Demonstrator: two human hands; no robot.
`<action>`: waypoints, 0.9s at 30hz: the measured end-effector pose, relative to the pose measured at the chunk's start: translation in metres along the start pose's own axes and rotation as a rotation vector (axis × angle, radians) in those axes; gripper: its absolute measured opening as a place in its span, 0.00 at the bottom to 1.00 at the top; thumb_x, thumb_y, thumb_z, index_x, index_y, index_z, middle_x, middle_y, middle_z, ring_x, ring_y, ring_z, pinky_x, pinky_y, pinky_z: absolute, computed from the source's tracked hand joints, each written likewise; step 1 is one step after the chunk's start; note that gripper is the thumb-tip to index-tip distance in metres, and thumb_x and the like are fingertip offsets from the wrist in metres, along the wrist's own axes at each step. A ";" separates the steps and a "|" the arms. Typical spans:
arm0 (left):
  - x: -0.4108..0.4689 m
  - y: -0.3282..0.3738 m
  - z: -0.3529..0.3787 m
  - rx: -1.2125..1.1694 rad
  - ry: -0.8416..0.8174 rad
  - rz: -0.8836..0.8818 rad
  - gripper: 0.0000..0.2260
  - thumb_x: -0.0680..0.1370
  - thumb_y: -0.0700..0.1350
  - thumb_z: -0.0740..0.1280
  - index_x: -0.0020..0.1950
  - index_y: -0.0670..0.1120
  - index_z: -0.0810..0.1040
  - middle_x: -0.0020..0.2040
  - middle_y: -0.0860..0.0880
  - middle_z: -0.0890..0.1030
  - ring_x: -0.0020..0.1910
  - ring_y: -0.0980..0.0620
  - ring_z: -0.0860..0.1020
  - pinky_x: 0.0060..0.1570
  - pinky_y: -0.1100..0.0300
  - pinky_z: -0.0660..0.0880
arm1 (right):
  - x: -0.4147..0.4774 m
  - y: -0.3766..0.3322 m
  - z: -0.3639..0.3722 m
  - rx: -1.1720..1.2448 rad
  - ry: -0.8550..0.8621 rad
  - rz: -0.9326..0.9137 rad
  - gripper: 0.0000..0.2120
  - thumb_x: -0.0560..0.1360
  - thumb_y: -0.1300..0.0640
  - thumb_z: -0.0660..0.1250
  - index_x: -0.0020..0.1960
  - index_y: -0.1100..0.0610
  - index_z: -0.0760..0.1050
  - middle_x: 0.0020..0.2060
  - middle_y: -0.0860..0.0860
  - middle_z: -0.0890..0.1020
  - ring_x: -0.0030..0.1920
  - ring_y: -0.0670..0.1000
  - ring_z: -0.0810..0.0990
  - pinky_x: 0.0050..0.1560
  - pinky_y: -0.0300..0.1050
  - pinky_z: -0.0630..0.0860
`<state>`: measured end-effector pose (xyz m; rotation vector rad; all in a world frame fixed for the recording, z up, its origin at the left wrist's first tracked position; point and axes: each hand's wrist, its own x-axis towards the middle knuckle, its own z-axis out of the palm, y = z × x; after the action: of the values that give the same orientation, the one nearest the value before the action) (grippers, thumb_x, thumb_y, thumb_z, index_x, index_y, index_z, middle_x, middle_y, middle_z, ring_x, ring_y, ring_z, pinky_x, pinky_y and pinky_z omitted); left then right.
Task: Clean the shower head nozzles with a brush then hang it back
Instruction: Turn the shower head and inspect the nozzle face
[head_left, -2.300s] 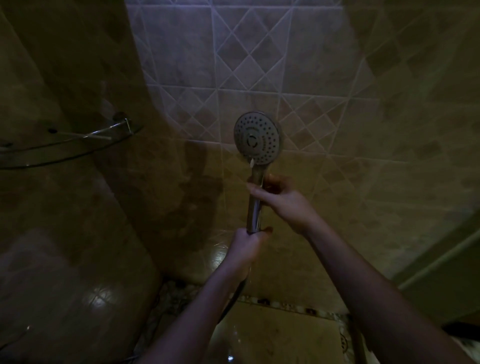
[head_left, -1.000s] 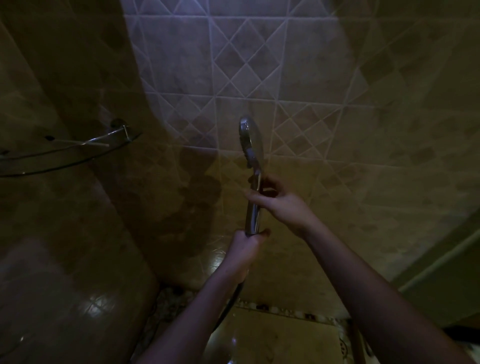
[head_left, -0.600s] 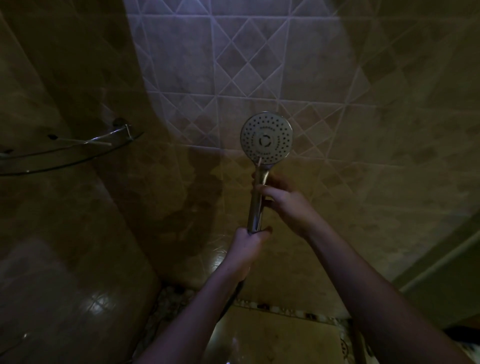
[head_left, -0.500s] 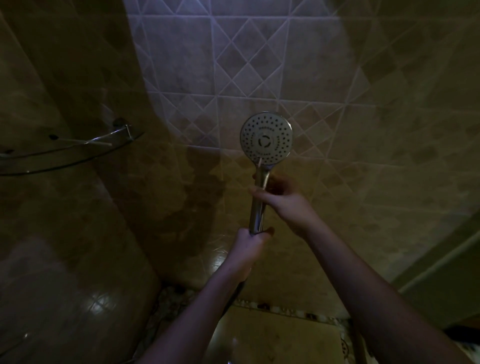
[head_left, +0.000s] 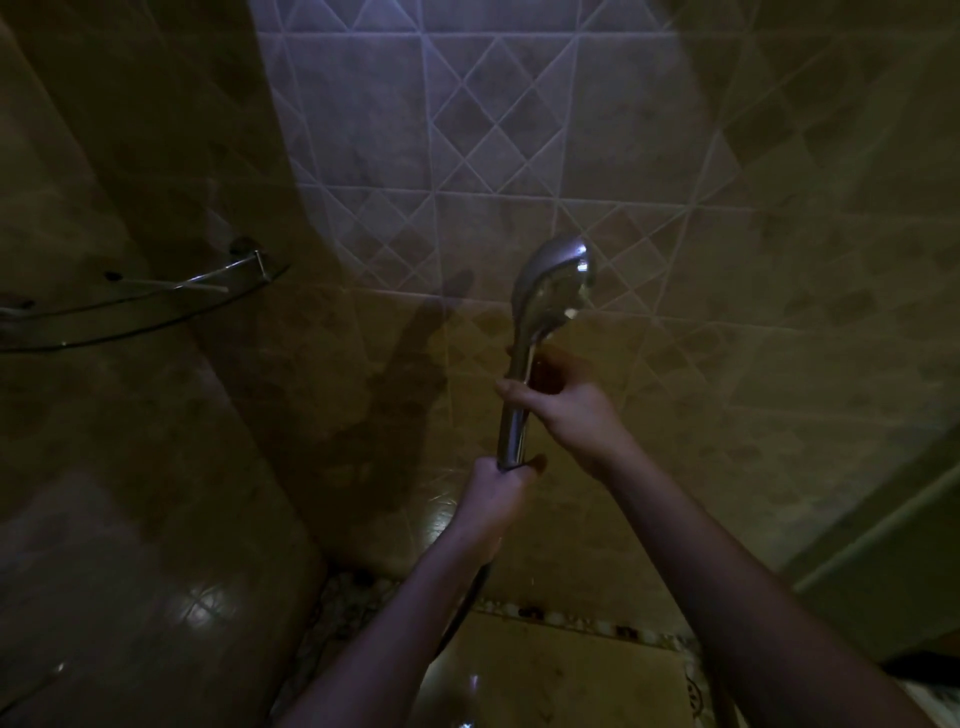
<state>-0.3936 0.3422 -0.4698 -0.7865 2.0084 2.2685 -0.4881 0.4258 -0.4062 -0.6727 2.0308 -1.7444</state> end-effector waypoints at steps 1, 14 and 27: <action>0.000 -0.001 0.000 0.007 0.010 0.002 0.04 0.81 0.44 0.65 0.51 0.44 0.78 0.31 0.53 0.73 0.25 0.59 0.69 0.26 0.65 0.66 | 0.001 0.000 -0.001 0.028 -0.011 -0.001 0.21 0.72 0.50 0.76 0.62 0.52 0.76 0.54 0.51 0.85 0.57 0.51 0.83 0.63 0.56 0.77; 0.008 0.000 -0.006 -0.040 0.014 -0.016 0.04 0.81 0.45 0.66 0.46 0.47 0.77 0.31 0.53 0.72 0.26 0.58 0.69 0.29 0.63 0.65 | 0.004 0.001 -0.001 -0.012 0.043 0.007 0.22 0.68 0.47 0.79 0.54 0.38 0.70 0.48 0.41 0.82 0.49 0.36 0.82 0.41 0.29 0.76; 0.033 0.000 -0.013 0.009 0.049 -0.055 0.13 0.77 0.54 0.71 0.55 0.48 0.80 0.34 0.55 0.77 0.29 0.59 0.73 0.29 0.64 0.68 | 0.014 -0.016 0.007 0.072 0.037 -0.049 0.10 0.71 0.53 0.78 0.46 0.39 0.81 0.44 0.43 0.87 0.47 0.43 0.85 0.46 0.36 0.81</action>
<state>-0.4178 0.3200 -0.4828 -0.8937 1.9897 2.2305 -0.4935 0.4101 -0.3917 -0.6769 1.9805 -1.8617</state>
